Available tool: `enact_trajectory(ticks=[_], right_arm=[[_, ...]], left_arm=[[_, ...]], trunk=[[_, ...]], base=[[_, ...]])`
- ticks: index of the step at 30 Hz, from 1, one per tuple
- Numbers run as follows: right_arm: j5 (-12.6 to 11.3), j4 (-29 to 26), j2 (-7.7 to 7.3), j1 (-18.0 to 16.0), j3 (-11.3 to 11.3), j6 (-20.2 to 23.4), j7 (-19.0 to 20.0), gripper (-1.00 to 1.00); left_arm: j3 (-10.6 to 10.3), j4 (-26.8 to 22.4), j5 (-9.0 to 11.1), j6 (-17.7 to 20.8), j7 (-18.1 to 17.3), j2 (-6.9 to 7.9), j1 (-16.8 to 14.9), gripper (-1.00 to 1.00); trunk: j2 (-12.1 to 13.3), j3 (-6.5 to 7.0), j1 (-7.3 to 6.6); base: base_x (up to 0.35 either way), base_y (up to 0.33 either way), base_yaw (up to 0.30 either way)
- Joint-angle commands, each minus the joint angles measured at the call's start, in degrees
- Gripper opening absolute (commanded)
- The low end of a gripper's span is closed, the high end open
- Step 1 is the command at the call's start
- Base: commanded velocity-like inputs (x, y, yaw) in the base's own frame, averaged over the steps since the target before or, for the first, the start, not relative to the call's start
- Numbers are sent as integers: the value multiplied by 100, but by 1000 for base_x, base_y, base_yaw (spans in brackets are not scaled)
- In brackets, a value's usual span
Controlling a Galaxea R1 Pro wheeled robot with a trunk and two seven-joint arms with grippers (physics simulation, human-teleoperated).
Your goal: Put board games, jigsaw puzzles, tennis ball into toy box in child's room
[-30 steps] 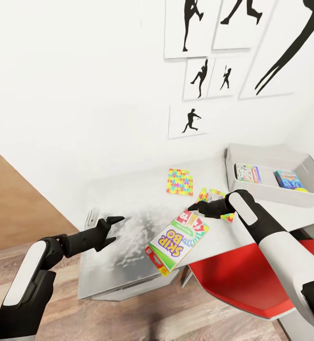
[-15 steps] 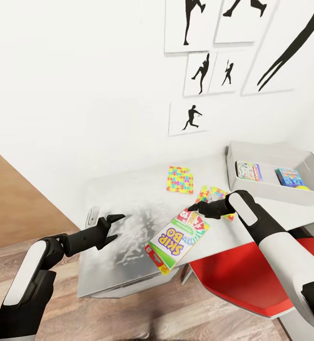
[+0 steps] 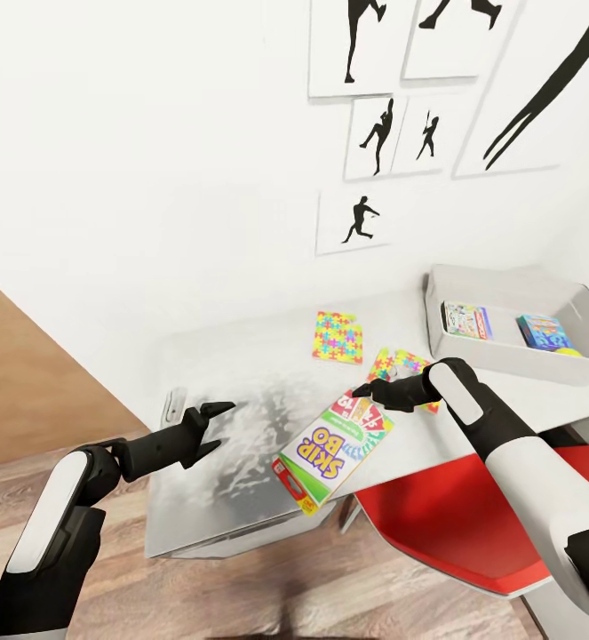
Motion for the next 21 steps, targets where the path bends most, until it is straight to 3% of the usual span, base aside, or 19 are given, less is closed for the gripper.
enact_trajectory(ticks=[1,21], right_arm=[[-52,-6,-7,-4,22,4,-44,100],[-62,-6,7,8,19,1,-37,100]], left_arm=[[5,-5,58,11,59,-1,-5,100],[-4,-5,58,11,55,-1,-5,100]], trunk=[[-10,-9,3],[-10,-11,3]], base=[[0,0,0],[0,0,0]])
